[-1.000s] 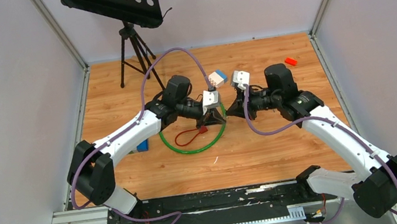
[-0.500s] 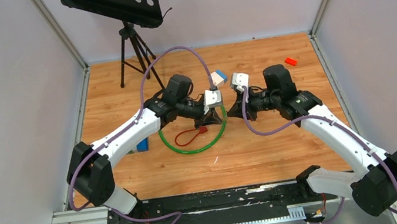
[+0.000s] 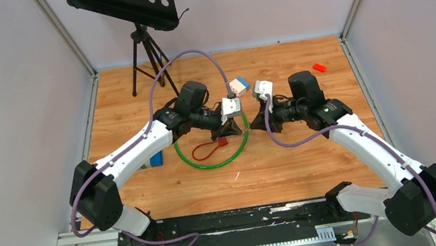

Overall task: Unlock with the key
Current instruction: Adjust the key.

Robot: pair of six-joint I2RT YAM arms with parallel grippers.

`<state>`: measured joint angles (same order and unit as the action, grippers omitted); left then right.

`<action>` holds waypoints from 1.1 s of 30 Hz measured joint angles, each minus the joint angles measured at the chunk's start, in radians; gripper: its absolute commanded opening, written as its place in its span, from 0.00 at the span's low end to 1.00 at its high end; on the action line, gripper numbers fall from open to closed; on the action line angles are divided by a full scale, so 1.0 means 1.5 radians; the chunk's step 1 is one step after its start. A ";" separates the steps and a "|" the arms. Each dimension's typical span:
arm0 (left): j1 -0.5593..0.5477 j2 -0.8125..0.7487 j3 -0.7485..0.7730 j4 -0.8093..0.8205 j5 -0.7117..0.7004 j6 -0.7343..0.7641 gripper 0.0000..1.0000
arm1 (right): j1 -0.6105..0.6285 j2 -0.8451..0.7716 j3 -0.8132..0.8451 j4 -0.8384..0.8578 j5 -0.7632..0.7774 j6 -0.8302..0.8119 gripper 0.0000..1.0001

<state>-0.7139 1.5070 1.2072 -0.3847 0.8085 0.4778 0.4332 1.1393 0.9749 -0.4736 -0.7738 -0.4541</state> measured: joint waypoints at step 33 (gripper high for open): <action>-0.016 -0.025 -0.028 -0.080 -0.056 0.011 0.00 | -0.007 0.001 -0.019 0.057 -0.101 0.036 0.52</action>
<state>-0.7376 1.4696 1.1656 -0.5053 0.7250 0.4942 0.4221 1.1412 0.9466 -0.3885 -0.9257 -0.4000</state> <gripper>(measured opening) 0.003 0.537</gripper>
